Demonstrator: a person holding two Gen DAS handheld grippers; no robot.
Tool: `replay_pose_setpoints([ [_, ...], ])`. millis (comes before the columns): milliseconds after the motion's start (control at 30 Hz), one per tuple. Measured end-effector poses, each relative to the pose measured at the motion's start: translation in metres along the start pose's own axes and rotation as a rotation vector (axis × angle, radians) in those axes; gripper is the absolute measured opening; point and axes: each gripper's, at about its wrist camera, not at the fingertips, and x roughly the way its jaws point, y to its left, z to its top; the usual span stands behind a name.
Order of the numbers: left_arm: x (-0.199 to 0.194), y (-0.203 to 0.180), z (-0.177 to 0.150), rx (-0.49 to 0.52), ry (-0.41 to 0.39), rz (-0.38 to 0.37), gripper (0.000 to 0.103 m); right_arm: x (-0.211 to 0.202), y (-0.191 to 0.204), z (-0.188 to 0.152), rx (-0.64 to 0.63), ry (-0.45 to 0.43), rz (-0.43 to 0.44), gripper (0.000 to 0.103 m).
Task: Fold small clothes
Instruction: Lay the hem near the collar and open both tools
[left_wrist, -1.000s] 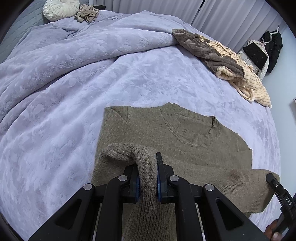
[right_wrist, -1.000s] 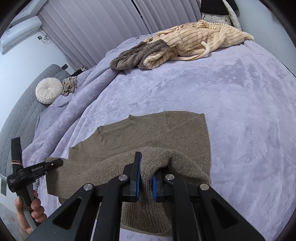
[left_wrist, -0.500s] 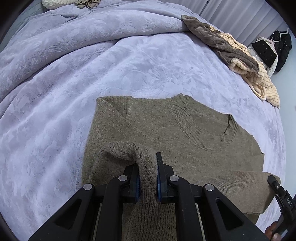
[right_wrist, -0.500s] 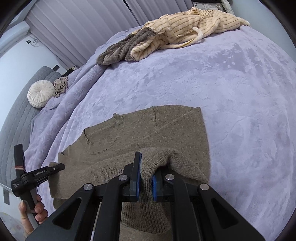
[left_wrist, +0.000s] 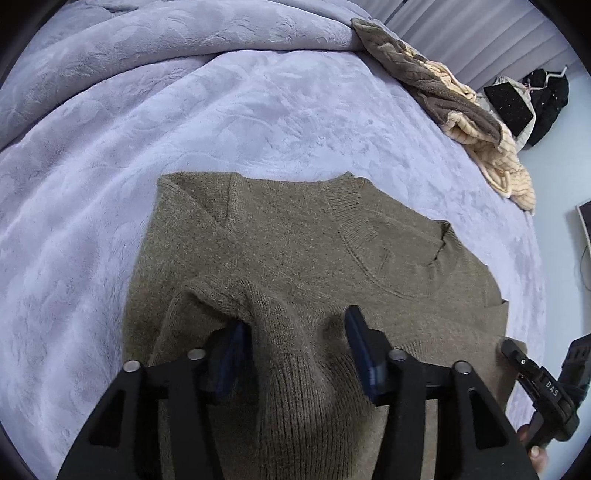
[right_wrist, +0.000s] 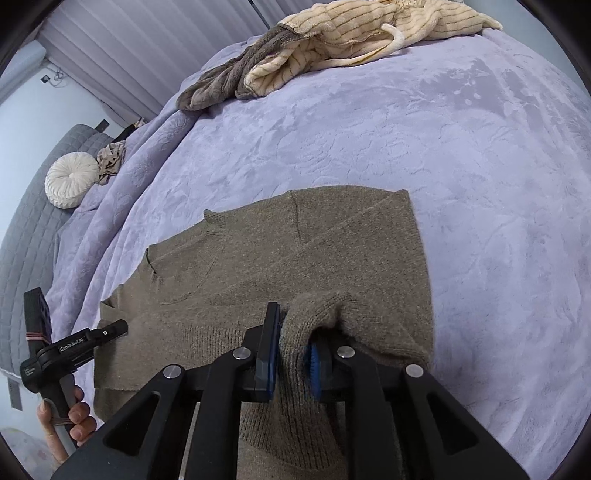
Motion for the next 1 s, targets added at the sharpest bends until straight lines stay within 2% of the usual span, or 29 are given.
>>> replay_pose_setpoints([
  [67, -0.008, 0.002, -0.005, 0.000, -0.011, 0.017, 0.069, -0.005, 0.002, -0.003, -0.005, -0.009, 0.025, 0.056],
  [100, -0.012, 0.004, -0.009, 0.005, -0.009, 0.004, 0.069, -0.008, 0.004, -0.006, -0.014, -0.017, 0.032, 0.062],
  [233, -0.025, 0.014, -0.033, -0.016, 0.005, -0.044, 0.069, -0.015, 0.012, -0.019, -0.063, -0.021, 0.018, 0.062],
  [367, -0.025, 0.012, -0.053, 0.010, 0.014, -0.045, 0.069, -0.013, 0.018, -0.033, -0.099, -0.001, 0.014, 0.062],
  [433, -0.019, 0.003, -0.056, 0.038, 0.019, -0.025, 0.068, -0.008, 0.017, -0.037, -0.097, 0.012, 0.019, 0.060],
  [467, -0.016, -0.002, -0.055, 0.050, 0.016, -0.022, 0.055, -0.007, 0.017, -0.037, -0.095, 0.016, 0.020, 0.049],
  [500, -0.014, -0.007, -0.053, 0.066, 0.028, -0.024, 0.026, -0.004, 0.017, -0.038, -0.095, 0.022, 0.021, 0.031],
  [533, -0.011, -0.012, -0.052, 0.076, 0.049, -0.036, 0.016, -0.003, 0.018, -0.038, -0.094, 0.032, 0.029, 0.022],
  [567, -0.011, -0.016, -0.051, 0.078, 0.053, -0.043, 0.013, -0.002, 0.018, -0.038, -0.095, 0.038, 0.038, 0.015],
  [667, -0.023, -0.028, -0.045, 0.107, -0.019, -0.011, 0.013, -0.010, 0.025, -0.036, -0.132, 0.012, 0.042, 0.014],
  [733, -0.032, -0.027, -0.036, 0.084, -0.052, -0.035, 0.013, -0.014, 0.028, -0.031, -0.141, -0.001, 0.050, 0.013],
  [1000, -0.036, -0.021, 0.006, -0.003, -0.093, -0.086, 0.013, -0.017, 0.022, 0.007, -0.033, -0.047, 0.134, 0.013],
])
